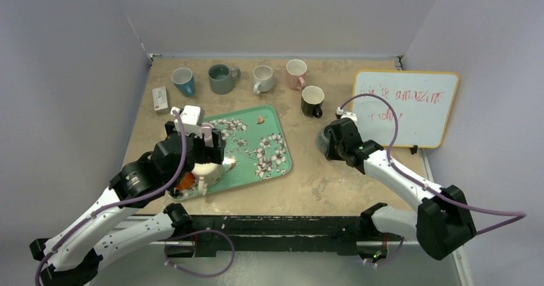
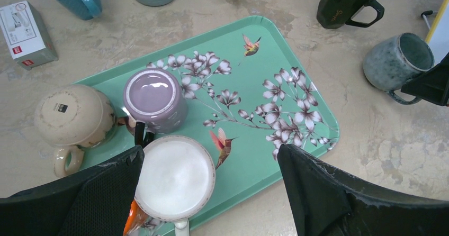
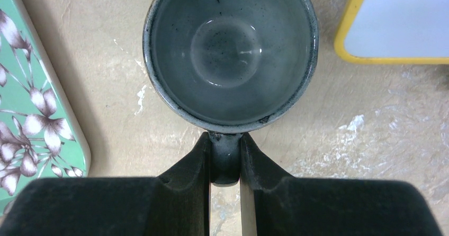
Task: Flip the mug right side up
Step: Place the cup at the center of the board.
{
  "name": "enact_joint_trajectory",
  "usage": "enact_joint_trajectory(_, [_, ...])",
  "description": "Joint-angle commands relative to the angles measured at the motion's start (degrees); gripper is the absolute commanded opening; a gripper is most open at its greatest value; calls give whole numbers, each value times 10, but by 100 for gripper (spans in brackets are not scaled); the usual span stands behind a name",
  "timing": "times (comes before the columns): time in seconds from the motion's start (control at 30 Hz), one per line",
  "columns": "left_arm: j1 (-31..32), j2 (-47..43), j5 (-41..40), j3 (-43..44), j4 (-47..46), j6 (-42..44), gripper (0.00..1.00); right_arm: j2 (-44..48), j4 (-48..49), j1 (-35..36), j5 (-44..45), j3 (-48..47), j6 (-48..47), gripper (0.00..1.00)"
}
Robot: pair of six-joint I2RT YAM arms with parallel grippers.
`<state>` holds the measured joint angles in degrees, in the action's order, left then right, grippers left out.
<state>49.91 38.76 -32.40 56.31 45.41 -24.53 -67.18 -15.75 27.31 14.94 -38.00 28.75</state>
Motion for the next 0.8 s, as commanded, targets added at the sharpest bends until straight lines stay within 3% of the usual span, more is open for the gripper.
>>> enact_joint_trajectory(0.0, [-1,0,-20,-3,-1,-4,96,-7,87,0,16,-33,-15,2])
enact_joint_trajectory(0.3, [-1,1,-45,-2,10,-8,96,-33,60,0,18,-60,-20,24])
enact_joint_trajectory(0.53, [-1,8,-49,-8,9,-17,96,-6,8,0,12,-79,-12,53])
enact_joint_trajectory(0.77, [-1,56,-104,-6,45,-108,96,65,-22,-1,-30,-99,-7,72])
